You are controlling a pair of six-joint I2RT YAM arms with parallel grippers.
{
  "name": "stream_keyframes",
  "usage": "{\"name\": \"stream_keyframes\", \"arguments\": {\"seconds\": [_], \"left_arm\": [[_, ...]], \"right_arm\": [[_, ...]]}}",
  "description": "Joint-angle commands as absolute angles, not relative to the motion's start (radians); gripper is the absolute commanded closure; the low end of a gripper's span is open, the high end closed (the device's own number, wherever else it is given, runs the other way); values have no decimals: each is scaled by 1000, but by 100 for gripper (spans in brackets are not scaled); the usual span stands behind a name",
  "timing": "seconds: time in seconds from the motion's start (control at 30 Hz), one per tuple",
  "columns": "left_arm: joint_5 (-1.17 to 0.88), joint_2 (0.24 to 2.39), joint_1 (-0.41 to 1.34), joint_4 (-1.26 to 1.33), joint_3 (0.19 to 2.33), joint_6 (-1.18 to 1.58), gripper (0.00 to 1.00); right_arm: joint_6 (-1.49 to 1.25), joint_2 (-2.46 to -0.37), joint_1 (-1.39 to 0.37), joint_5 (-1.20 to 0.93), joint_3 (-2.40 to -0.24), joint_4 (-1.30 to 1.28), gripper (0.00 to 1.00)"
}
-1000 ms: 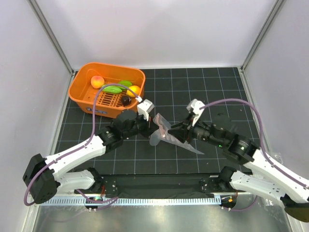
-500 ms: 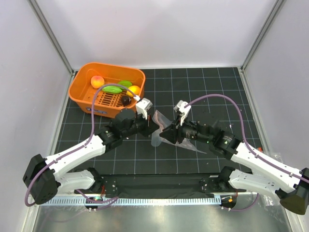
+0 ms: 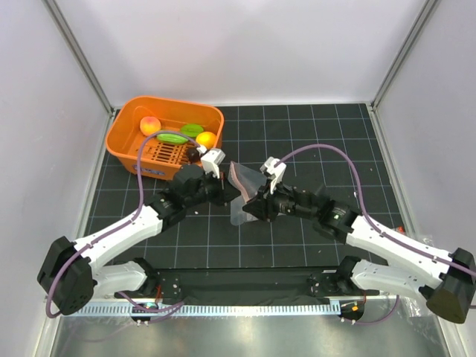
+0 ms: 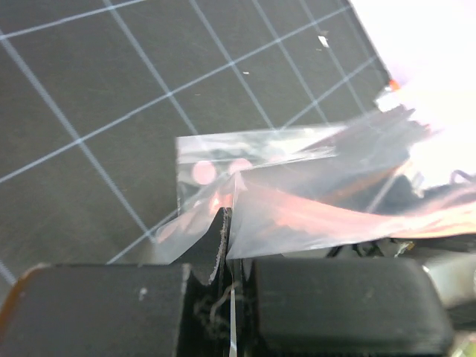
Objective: Place the food in the zip-top bag and seal the zipper
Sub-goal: Open the zipper of the food storage bag.
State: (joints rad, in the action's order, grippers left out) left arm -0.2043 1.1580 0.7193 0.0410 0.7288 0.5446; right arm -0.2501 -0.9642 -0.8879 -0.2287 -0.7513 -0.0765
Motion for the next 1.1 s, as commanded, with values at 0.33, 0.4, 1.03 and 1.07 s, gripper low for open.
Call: {"name": "stream_keyframes", "arguments": {"seconds": [0.33,0.4,1.03,1.07], "left_arm": [[-417,1082,715,164,690,581,100],[-445,1066,715,182,680,575,99],[-850,1052,764,653,606,697,100],[-848,1043,767,655,601,690,99]], "right_arm": [[-233,-960,-893,-118,-765,-77,67],[-232,-913,-893,-114,-753,-81,67],[-258,-607,-891,-313,-670,-187,68],[-261,-609,-891,-314,-672,-186,68]]}}
